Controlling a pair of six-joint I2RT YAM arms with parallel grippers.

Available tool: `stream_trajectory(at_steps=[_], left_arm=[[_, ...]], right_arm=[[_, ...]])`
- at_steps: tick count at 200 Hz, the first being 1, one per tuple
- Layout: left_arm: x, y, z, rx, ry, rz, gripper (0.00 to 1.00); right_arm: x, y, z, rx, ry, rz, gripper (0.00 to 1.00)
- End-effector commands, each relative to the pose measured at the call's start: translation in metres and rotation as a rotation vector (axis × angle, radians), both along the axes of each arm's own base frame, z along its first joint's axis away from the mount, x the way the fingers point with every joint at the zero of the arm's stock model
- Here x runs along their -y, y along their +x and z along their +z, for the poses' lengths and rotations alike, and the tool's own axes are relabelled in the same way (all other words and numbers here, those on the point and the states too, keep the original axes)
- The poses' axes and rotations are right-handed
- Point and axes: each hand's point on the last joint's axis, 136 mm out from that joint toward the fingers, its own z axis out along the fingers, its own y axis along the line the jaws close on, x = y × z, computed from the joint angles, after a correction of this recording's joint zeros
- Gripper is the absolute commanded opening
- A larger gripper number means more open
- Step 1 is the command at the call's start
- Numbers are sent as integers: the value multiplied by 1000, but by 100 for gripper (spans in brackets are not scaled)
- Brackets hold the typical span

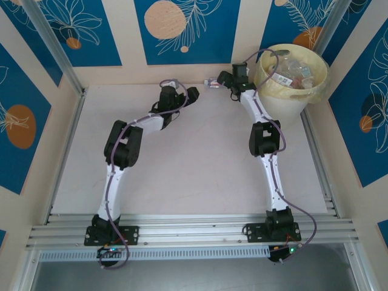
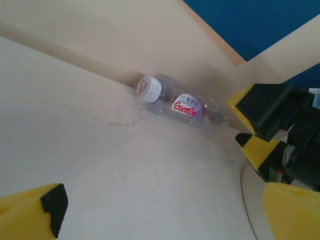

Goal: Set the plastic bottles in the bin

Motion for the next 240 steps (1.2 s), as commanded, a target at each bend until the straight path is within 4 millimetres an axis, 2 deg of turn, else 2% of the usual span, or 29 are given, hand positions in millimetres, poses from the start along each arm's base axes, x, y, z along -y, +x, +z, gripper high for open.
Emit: stream_trajectory(at_steps=[1,32,69,108,135,168,187,198,207,226,240], left_arm=[[15,15,10,67,-24,-79,100],[26,29,3,79,-33,-108,100],[29,36,-6,65,-24,-110,100],[37,44,-19,44,-37,-128,100],[42,52,-24,31,-30,-140,100],[42,60,-34,-17,-17,-144,100],[43,61,-31,-38,-16,-149,100],[39,61,-30,-53,-4,-125,100],[34,60,-27,-56,7,-101,100],[20,62,-32,-121,-3,-46,100],[9,61,-38,-181,13,1,100]], right_arm=[[16,12,10,60,52,-74,100],[26,16,5,70,47,-104,100],[43,22,-19,46,191,-157,100],[44,33,-26,90,273,-133,100],[35,41,-26,128,380,-53,99],[15,39,-11,149,441,71,100],[-2,31,2,128,485,151,100],[-12,25,10,113,505,185,100],[-20,19,11,91,518,207,100],[-40,6,10,44,540,244,100],[-63,-3,9,13,575,317,100]])
